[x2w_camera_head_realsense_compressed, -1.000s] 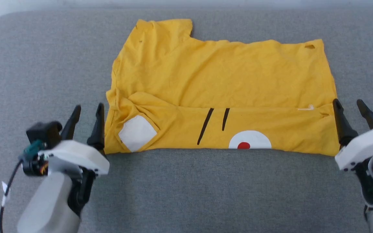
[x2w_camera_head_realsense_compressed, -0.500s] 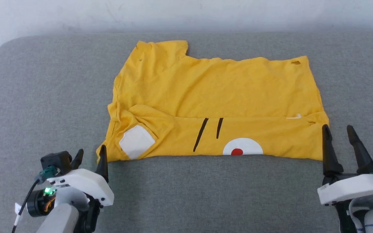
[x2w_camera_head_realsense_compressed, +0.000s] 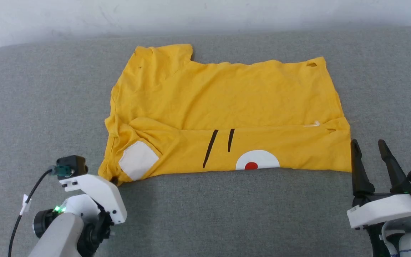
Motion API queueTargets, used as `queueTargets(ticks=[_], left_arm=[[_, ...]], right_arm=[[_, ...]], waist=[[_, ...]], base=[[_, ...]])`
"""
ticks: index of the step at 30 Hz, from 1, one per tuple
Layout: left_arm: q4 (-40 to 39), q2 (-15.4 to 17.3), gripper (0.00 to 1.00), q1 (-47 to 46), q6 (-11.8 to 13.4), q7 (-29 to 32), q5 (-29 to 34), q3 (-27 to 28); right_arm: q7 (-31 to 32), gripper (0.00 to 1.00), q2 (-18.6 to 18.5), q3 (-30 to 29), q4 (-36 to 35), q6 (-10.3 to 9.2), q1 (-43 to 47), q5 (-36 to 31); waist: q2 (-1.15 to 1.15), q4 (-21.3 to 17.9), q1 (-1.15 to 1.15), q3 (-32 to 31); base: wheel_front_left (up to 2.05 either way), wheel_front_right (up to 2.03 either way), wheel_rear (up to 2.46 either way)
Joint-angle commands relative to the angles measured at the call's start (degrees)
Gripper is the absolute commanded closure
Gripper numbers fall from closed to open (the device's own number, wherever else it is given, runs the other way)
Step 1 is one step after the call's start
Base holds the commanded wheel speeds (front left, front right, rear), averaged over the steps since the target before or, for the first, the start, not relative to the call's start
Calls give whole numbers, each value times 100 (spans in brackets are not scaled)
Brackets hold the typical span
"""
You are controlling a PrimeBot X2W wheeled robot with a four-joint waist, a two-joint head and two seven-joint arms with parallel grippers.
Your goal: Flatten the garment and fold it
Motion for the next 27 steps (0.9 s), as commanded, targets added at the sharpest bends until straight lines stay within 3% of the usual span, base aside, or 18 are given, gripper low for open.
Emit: queueTargets(ticks=[1, 8, 14, 15, 20, 21, 24, 25, 26, 27], left_arm=[[-8, -44, 100, 41, -87, 149, -92, -111], [-172, -52, 100, 100, -104, -21, -87, -102], [-248, -78, 100, 64, -182, -168, -52, -148], [-248, -78, 100, 64, -182, -168, -52, -148], [-268, -131, 100, -52, -247, -252, -26, -205], [-268, -131, 100, -52, -247, -252, -26, -205], [-251, -167, 100, -93, -278, -287, -21, -238], [-243, -175, 100, -105, -289, -298, -21, -247], [-232, -189, 100, -129, -316, -333, -21, -258], [-229, -192, 100, -140, -331, -363, -13, -264]], right_arm=[[-5, 0, 24, -32, 38, -10, -22, -113], [344, 0, 24, -303, 433, -10, -412, -128], [2197, 0, 24, -746, 1247, -10, -1009, 10], [2197, 0, 24, -746, 1247, -10, -1009, 10], [3981, 0, 24, -1114, 1583, -10, -1446, -234], [3981, 0, 24, -1114, 1583, -10, -1446, -234], [4738, 0, 24, -1209, 1606, -10, -1521, -376], [4974, 14, 24, -1221, 1589, -10, -1524, -413], [5296, 67, 24, -1227, 1484, -10, -1523, -474], [5370, 87, 24, -1221, 1401, -10, -1518, -488]], waist=[[0, -7, 0, 25], [0, 64, 0, 56], [0, 174, 0, 151], [0, 174, 0, 151], [0, 290, 0, 281], [0, 290, 0, 281], [0, 337, 0, 321], [0, 350, 0, 330], [0, 373, 0, 344], [0, 383, 0, 349]], base=[[0, 0, 0], [0, 0, 0], [0, 0, 0], [0, 0, 0], [0, 0, 0], [0, 0, 0], [0, 0, 0], [0, 0, 0], [0, 0, 0], [0, 0, 0]])
